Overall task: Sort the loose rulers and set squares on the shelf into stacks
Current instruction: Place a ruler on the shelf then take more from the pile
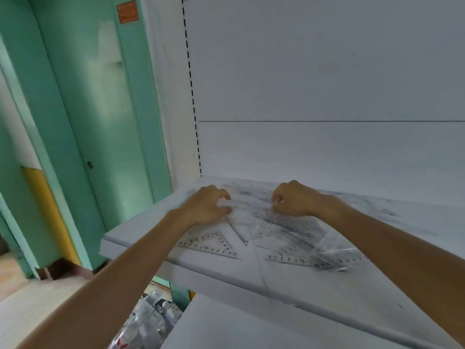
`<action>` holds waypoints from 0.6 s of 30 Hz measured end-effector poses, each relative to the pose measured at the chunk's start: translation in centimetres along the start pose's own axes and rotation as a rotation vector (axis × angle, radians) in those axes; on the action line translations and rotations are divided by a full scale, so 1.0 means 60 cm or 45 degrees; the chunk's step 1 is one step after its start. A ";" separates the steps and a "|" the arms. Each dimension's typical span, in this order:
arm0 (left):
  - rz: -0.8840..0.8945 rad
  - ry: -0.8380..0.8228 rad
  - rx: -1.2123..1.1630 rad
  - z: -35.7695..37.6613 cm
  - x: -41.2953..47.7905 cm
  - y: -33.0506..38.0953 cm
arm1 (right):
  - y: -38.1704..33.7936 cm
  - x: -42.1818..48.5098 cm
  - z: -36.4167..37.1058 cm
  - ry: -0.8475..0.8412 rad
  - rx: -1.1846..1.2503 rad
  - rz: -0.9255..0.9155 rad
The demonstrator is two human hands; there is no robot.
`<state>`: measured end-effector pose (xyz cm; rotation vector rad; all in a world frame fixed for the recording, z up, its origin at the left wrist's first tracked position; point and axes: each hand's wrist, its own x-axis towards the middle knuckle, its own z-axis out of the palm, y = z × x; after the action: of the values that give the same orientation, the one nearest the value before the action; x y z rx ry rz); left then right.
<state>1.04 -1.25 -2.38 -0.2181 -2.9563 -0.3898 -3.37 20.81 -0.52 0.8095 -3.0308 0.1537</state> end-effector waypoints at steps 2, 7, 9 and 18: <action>-0.012 -0.029 0.069 -0.006 -0.003 -0.022 | -0.001 -0.006 -0.002 0.047 -0.017 0.028; 0.107 -0.047 0.004 -0.004 -0.016 -0.036 | -0.018 -0.016 0.006 0.146 -0.194 0.088; 0.154 -0.027 -0.015 -0.005 -0.019 -0.036 | -0.028 -0.019 0.012 0.173 -0.300 0.081; 0.310 0.074 0.080 -0.002 -0.023 -0.027 | -0.046 -0.038 0.014 0.516 -0.382 0.247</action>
<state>2.13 -2.97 -2.90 -0.5426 -2.8340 -0.2649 0.02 19.51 -1.16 0.4030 -2.6501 -0.1217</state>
